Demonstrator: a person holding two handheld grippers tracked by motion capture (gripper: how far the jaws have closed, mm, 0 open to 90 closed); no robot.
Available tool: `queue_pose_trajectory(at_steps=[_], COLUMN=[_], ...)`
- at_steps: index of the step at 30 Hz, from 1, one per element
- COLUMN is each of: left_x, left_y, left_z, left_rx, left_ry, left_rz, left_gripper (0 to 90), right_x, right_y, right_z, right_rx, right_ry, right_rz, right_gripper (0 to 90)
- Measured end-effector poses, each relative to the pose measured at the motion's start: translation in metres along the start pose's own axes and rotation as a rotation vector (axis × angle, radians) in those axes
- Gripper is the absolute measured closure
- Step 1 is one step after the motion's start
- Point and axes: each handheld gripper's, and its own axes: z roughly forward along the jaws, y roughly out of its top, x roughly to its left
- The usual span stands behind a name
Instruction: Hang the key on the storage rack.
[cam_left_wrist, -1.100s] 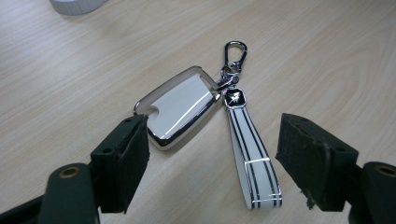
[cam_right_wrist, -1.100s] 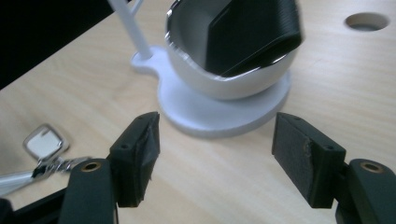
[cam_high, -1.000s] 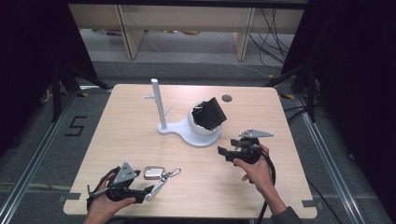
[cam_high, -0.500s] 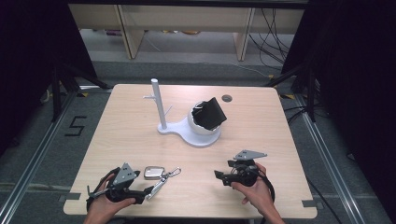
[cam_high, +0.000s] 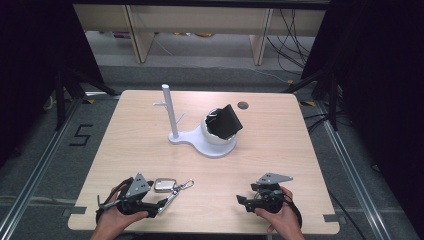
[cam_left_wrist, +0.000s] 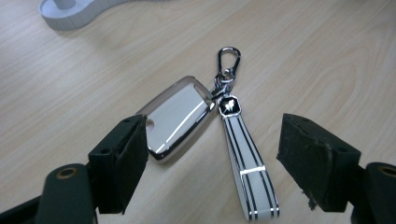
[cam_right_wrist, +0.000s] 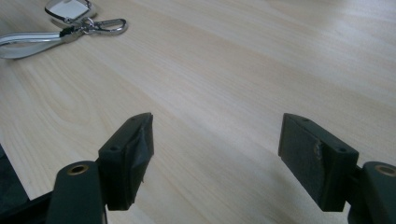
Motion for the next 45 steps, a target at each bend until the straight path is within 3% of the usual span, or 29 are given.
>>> queue_pose_trajectory(at_steps=[2,4,5,6,7,8,10,14,16,24,26,27,31,33,34,35,38,40,45], left_x=[0.000,-0.002,-0.002,-0.003,-0.002,-0.003,-0.003,-0.004,-0.003,-0.003,-0.002,-0.002,0.000,0.000,0.002,0.001,0.002,0.000,-0.005], left_y=[0.006,0.014,0.017,0.020,0.024,0.027,0.038,0.054,0.061,0.071,0.074,0.076,0.083,0.086,0.089,0.089,0.093,0.094,0.098], left_z=[0.002,0.005,0.008,0.010,0.014,0.017,0.026,0.036,0.040,0.059,0.064,0.066,0.074,0.078,0.080,0.082,0.089,0.092,0.101], left_rx=[0.002,0.004,0.005,0.009,0.023,0.032,0.082,0.126,0.170,0.293,0.328,0.354,0.384,0.419,0.433,0.442,0.484,0.507,0.579], left_ry=[0.001,-0.015,-0.014,-0.016,-0.020,-0.022,-0.047,-0.045,-0.054,-0.119,-0.129,-0.133,-0.161,-0.149,-0.153,-0.154,-0.148,-0.147,-0.176], left_rz=[0.018,0.045,0.055,0.060,0.085,0.090,0.130,0.187,0.207,0.213,0.242,0.249,0.246,0.252,0.259,0.232,0.261,0.255,0.267], left_gripper=[23.9,24.1,24.6,25.9,26.8,27.7,30.8,39.1,39.4,47.9,49.3,50.2,53.9,54.6,55.3,56.0,57.0,57.6,59.2], right_x=[0.000,-0.001,0.003,0.000,0.001,0.001,0.000,0.002,0.003,0.004,0.005,0.005,0.004,0.005,0.005,0.005,0.005,0.005,0.004], right_y=[0.000,0.002,0.002,0.002,0.002,0.002,0.002,0.002,0.003,0.003,0.003,0.003,0.003,0.003,0.003,0.003,0.003,0.004,0.004], right_z=[0.000,-0.001,-0.001,0.000,0.000,0.000,-0.001,-0.001,-0.002,-0.001,0.000,-0.001,-0.001,0.000,-0.001,0.000,-0.001,-0.001,-0.001], right_rx=[-0.003,-0.012,-0.001,-0.020,-0.005,-0.021,-0.014,-0.040,-0.030,-0.029,-0.034,-0.026,-0.027,-0.037,-0.025,-0.030,-0.032,-0.028,-0.034], right_ry=[0.009,-0.005,0.000,0.002,0.018,-0.008,-0.002,0.012,-0.004,0.005,0.019,0.002,0.011,0.024,0.006,0.011,0.009,0.011,0.011], right_rz=[0.011,-0.038,-0.012,-0.049,-0.042,-0.048,-0.039,-0.059,-0.066,-0.072,-0.066,-0.069,-0.069,-0.074,-0.075,-0.077,-0.079,-0.076,-0.083], right_gripper=[27.7,27.7,27.7,27.7,27.7,27.7,27.7,27.7,27.7,27.7,27.7,27.7,27.7,27.7,27.7,27.7,27.7,27.7,27.7])
